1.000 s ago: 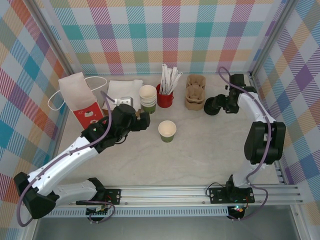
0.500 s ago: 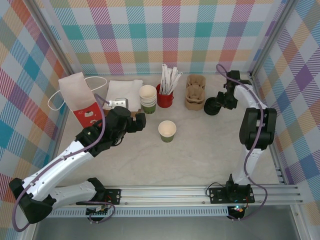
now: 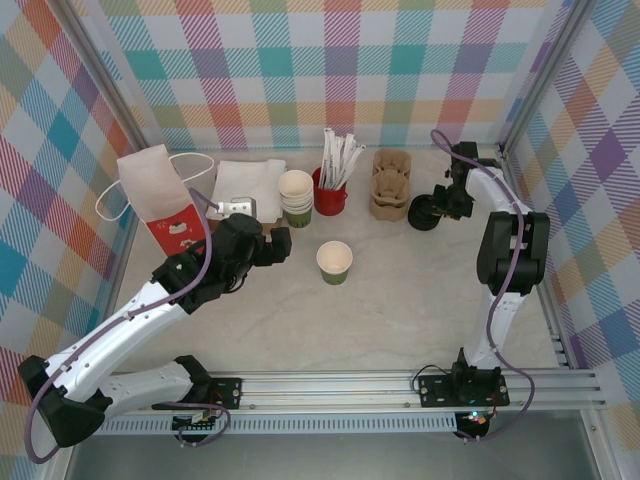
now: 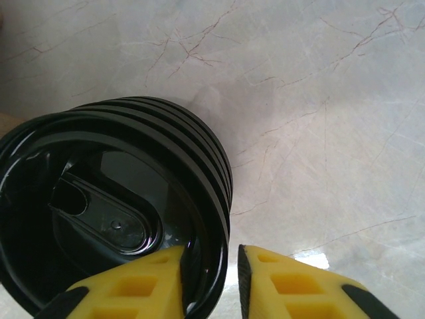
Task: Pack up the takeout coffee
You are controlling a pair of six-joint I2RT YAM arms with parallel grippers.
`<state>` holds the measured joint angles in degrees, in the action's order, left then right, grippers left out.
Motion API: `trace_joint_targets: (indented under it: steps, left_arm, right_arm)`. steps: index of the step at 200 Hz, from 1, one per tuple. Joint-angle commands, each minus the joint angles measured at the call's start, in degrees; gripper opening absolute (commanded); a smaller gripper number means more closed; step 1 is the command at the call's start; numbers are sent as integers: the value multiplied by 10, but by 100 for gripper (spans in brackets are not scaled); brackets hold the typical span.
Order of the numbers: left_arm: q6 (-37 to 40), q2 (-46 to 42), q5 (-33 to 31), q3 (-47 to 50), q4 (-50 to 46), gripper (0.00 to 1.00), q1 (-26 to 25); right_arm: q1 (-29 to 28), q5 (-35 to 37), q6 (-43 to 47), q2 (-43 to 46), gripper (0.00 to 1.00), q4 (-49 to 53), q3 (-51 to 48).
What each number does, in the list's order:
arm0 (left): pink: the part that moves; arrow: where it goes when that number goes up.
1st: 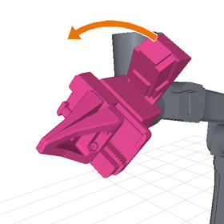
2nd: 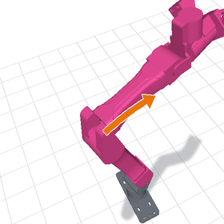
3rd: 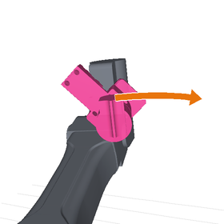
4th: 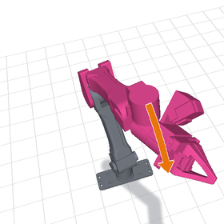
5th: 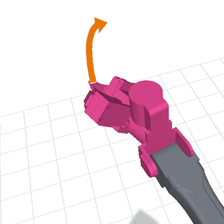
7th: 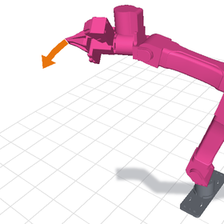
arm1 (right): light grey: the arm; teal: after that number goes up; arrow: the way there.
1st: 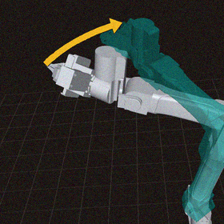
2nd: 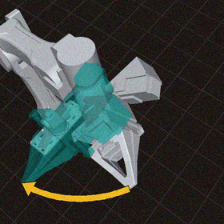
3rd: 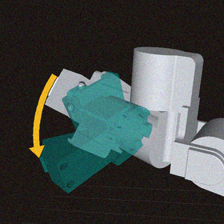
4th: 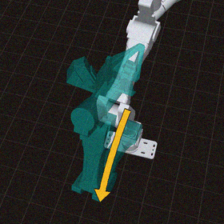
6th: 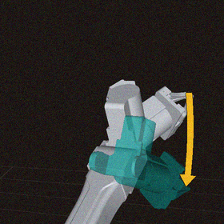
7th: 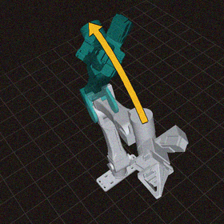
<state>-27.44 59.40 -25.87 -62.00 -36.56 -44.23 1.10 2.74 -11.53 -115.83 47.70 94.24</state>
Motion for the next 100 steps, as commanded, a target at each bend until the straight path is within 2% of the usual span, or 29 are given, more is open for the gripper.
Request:
trace_joint_targets:
  steps: [1,45,100]
  left_arm:
    - [-3,-6,-9,7,-14,100,-9]
    - [-3,-1,-8,5,-15,100,-9]
    - [-3,-1,-1,2,-10,100,-9]
  right_arm:
    - [3,-12,-3,-5,24,11,13]
    - [3,-12,-6,4,14,10,8]
    - [3,-10,-4,28,14,4,-5]
